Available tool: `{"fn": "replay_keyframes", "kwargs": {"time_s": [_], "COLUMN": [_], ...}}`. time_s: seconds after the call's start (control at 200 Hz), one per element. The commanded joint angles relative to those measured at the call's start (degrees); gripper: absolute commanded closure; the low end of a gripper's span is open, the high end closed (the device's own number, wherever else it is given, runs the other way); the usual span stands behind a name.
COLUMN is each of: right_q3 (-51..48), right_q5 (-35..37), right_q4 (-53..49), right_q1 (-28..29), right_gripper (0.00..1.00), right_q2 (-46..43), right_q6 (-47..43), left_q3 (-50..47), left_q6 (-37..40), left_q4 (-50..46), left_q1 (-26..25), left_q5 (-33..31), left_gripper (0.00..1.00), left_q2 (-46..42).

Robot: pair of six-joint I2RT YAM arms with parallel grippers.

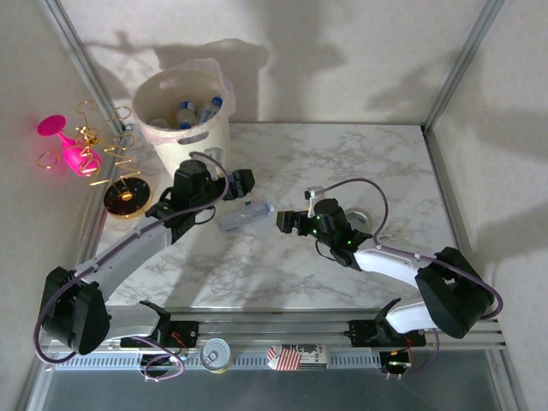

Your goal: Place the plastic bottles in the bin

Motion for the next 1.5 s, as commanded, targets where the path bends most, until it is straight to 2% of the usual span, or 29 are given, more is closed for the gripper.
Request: {"fn": "replay_keyframes", "kwargs": {"time_s": [0.0, 0.185, 0.356, 0.511, 0.696, 1.067, 1.237, 1.492], "right_q3": [0.7, -0.7, -2.4, -3.4, -3.5, -3.9, -3.9, -4.6], "right_q5": [-0.5, -0.1, 0.9, 1.7, 1.5, 1.6, 1.6, 2.2], "right_q4": [-0.3, -1.2, -1.6, -1.7, -2.0, -1.2, -1.2, -1.5], "right_q1": [-0.7, -1.2, -1.1, -1.1, -1.1, -1.1, -2.2, -2.6], "right_gripper": [0.01, 0.01, 0.01, 0.01, 0.01, 0.01, 0.01, 0.01], "right_q2": [0.5, -0.9, -3.2, -4.7, -5.1, -4.9, -5.1, -6.6], "right_q6": [1.9, 2.9, 3.8, 4.1, 4.0, 4.1, 4.0, 4.0], "left_q3": [-1.7, 0.5, 4.3, 5.8, 5.6, 4.3, 4.8, 6.6], "left_q6": [-1.6, 2.0, 6.7, 9.2, 9.0, 6.0, 4.7, 7.9], "left_q4": [2.8, -3.0, -10.3, -12.9, -13.7, -18.2, -17.5, -19.2], "left_q1": [-1.3, -2.9, -3.2, -3.4, -4.6, -10.9, -11.8, -11.8], "left_q5": [1.6, 0.0, -4.7, -8.3, -9.0, -10.4, -9.1, -16.7], "left_gripper": [0.00, 0.00, 0.01, 0.00, 0.00, 0.00, 0.00, 0.00], "left_q2": [3.1, 10.2, 15.5, 18.7, 19.5, 17.3, 16.0, 21.6]}}
